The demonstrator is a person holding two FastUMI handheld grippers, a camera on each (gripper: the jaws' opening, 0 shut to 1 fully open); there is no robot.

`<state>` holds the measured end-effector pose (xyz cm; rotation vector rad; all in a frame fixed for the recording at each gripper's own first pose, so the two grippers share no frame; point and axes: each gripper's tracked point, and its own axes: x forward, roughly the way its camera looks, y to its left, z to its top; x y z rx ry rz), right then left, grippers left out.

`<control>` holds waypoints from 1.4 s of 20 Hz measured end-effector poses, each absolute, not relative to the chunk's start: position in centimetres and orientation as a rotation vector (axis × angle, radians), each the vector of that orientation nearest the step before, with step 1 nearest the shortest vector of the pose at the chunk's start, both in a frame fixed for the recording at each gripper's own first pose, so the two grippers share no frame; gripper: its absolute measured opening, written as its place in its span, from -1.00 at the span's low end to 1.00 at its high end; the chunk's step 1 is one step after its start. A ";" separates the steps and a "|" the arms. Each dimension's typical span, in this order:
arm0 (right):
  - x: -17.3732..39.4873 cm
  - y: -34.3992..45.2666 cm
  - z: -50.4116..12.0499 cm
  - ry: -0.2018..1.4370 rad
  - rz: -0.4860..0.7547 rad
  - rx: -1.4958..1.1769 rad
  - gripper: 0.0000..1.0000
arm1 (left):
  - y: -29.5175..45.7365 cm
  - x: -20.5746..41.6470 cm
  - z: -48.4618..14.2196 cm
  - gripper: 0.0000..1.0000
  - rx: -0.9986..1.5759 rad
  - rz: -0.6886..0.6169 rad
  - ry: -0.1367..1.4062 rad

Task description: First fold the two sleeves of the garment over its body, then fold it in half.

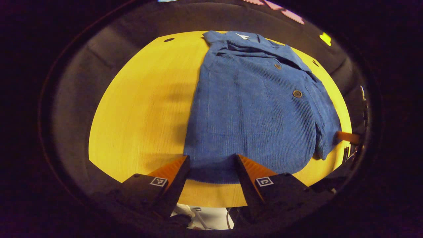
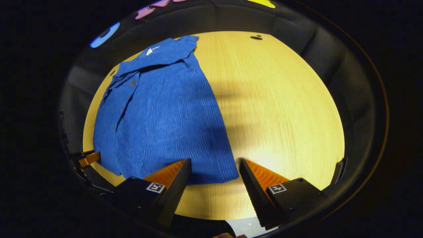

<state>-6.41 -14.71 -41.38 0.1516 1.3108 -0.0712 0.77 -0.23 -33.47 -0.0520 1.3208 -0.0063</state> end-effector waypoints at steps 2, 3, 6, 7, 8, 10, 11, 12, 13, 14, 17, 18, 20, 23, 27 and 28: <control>-6.7 -14.5 -41.8 1.321 -0.081 0.081 0.95 | -0.8 1.2 -33.1 0.38 -0.048 -0.018 1.319; -6.3 -13.7 -41.8 1.315 -0.070 0.087 0.92 | -1.0 1.3 -33.3 0.39 -0.051 -0.018 1.313; -5.8 -11.0 -41.8 1.327 -0.011 0.125 -0.26 | -2.7 1.8 -33.2 -0.62 -0.075 -0.001 1.285; -5.4 -10.6 -41.7 1.302 0.018 0.146 -0.66 | -2.9 1.8 -33.3 -0.72 -0.070 0.007 1.286; -5.2 -9.0 -41.8 1.292 0.104 0.213 -0.68 | -3.0 1.9 -33.2 -0.82 -0.067 0.000 1.269; -4.9 -8.6 -41.7 1.306 0.109 0.333 -0.89 | -4.4 1.5 -33.1 -0.97 -0.101 -0.052 1.273; -4.6 -8.7 -41.5 1.301 0.095 0.357 -0.89 | -4.6 1.3 -33.1 -0.97 -0.125 -0.056 1.274; -4.3 -8.8 -41.5 1.295 0.078 0.351 -0.89 | -4.7 1.2 -33.0 -0.97 -0.147 -0.056 1.281; -4.1 -8.8 -41.3 1.294 0.081 0.336 -0.90 | -4.9 1.4 -32.6 -0.97 -0.166 -0.046 1.284; -3.8 -8.7 -40.7 1.289 0.096 0.319 -0.90 | -5.1 1.8 -31.8 -0.97 -0.188 -0.038 1.276; 0.0 -8.4 -38.0 1.217 0.153 0.268 -0.89 | -6.8 5.4 -27.1 -0.97 -0.263 -0.057 1.178; 1.6 -8.2 -36.8 1.188 0.179 0.260 -0.90 | -7.0 6.6 -25.8 -0.98 -0.268 -0.063 1.150; 5.6 -7.9 -34.3 1.126 0.216 0.255 -0.91 | -7.0 9.8 -23.4 -0.98 -0.274 -0.074 1.093; 12.6 -7.6 -31.2 1.030 0.241 0.286 -0.91 | -6.8 16.0 -20.1 -0.98 -0.300 -0.075 1.005; 22.9 -7.7 -29.0 0.891 0.233 0.331 -0.92 | -5.3 25.1 -16.7 -0.98 -0.281 -0.056 0.873; 25.3 -7.8 -28.8 0.864 0.229 0.347 -0.92 | -4.4 27.6 -16.1 -0.97 -0.263 -0.046 0.839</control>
